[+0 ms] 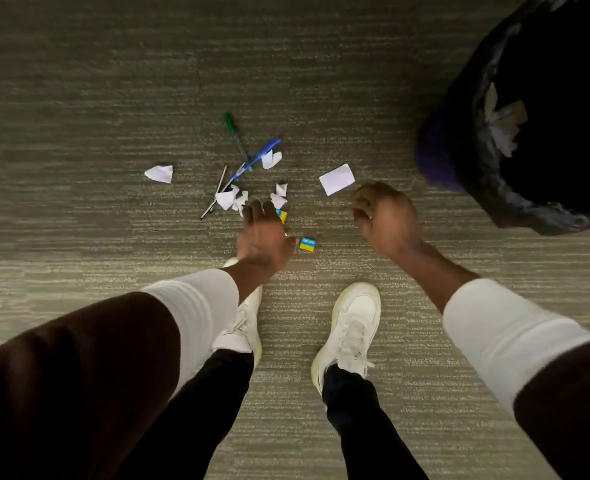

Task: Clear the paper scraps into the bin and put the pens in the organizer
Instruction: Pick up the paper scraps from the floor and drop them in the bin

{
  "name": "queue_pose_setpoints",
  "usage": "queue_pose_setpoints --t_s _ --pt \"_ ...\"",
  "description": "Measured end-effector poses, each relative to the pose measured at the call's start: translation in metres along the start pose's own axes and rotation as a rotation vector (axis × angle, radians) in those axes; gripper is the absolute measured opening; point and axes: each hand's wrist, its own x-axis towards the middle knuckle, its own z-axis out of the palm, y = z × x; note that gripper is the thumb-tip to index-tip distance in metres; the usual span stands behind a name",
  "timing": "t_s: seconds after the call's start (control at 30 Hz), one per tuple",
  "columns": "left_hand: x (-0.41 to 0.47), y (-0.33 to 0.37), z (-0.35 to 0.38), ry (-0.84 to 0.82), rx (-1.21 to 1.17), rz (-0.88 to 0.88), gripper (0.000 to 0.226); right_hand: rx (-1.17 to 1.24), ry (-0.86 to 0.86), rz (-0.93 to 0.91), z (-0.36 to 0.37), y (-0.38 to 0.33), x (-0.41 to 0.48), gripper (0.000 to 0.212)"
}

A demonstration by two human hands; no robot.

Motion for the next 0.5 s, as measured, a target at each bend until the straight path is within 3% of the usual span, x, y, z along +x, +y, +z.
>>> queue_pose_setpoints --t_s 0.13,0.3,0.5 --pt "0.035 -0.028 0.034 -0.073 0.113 0.095 0.104 -0.171 -0.118 -0.007 0.042 0.011 0.046 0.044" --pt "0.063 -0.044 0.059 -0.072 0.23 0.296 0.128 -0.271 -0.131 -0.122 0.077 0.022 0.078 0.055" --pt "0.078 -0.049 0.074 -0.017 0.336 0.426 0.112 -0.408 -0.234 -0.161 0.097 0.031 0.09 0.077"
